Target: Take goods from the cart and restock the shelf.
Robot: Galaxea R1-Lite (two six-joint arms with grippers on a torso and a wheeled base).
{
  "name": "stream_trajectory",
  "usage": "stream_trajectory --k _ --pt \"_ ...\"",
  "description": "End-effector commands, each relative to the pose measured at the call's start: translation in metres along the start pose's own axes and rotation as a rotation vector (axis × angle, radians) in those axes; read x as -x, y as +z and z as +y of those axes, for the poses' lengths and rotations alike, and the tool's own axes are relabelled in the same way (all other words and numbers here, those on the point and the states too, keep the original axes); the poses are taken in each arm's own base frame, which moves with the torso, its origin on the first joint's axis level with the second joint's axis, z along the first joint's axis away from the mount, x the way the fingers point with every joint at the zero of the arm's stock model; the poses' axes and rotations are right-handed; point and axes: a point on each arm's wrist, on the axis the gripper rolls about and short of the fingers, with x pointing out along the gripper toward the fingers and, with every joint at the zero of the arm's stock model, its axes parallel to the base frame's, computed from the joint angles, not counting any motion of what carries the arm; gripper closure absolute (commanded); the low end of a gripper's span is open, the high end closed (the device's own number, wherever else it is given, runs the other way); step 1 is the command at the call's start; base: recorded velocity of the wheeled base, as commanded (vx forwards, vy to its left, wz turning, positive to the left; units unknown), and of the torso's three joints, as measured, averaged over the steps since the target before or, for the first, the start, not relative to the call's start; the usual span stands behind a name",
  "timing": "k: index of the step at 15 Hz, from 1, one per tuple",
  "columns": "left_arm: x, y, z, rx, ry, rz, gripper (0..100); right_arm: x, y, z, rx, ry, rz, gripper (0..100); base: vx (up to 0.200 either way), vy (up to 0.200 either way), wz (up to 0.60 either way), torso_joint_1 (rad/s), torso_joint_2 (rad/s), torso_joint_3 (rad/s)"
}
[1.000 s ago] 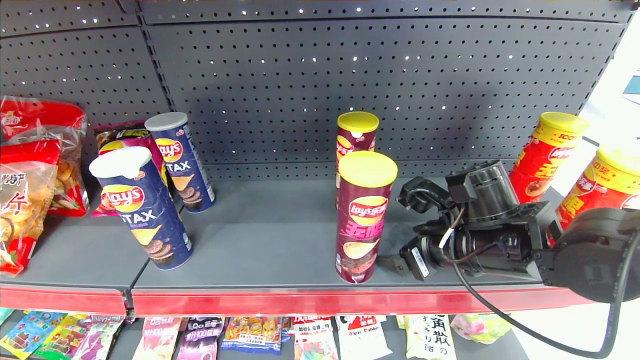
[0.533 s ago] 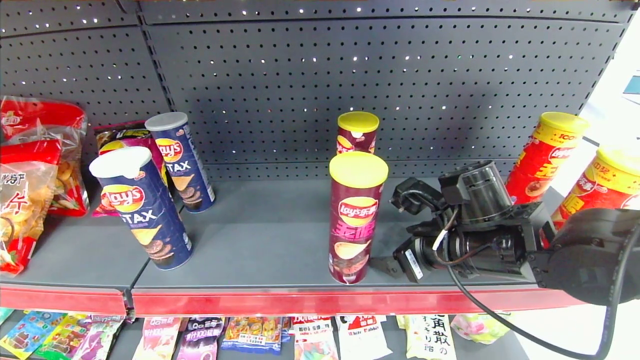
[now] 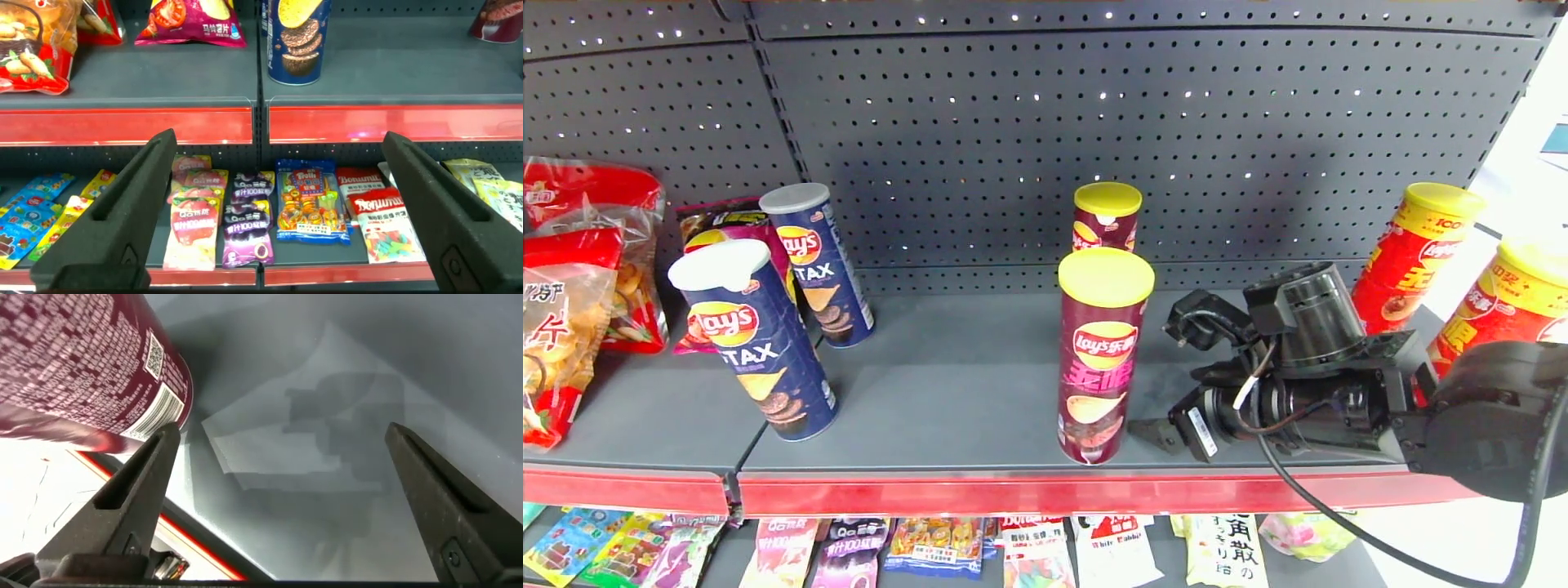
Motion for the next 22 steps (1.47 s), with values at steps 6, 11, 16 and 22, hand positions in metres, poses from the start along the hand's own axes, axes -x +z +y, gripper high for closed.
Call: stream_trajectory --k 6,11,16,22 --pt "0.000 0.000 0.000 0.001 0.000 -0.002 0 0.103 -0.006 -0.008 -0.009 -0.045 -0.233 0 0.000 0.000 0.00 0.000 0.00 0.000" --pt "0.000 0.000 0.000 0.001 0.000 0.000 0 0.196 -0.056 -0.019 -0.032 -0.159 -0.452 0 0.000 0.000 0.00 0.000 0.00 0.000" --pt "0.000 0.000 0.000 0.001 0.000 0.000 0 0.241 -0.096 -0.044 -0.240 -0.585 -0.463 0 0.000 0.000 0.00 0.000 0.00 0.000" --pt "0.000 0.000 0.000 0.001 0.000 0.000 0 0.247 -0.173 -0.005 -0.334 -0.739 -0.401 0 0.000 0.000 0.00 0.000 0.00 0.000"
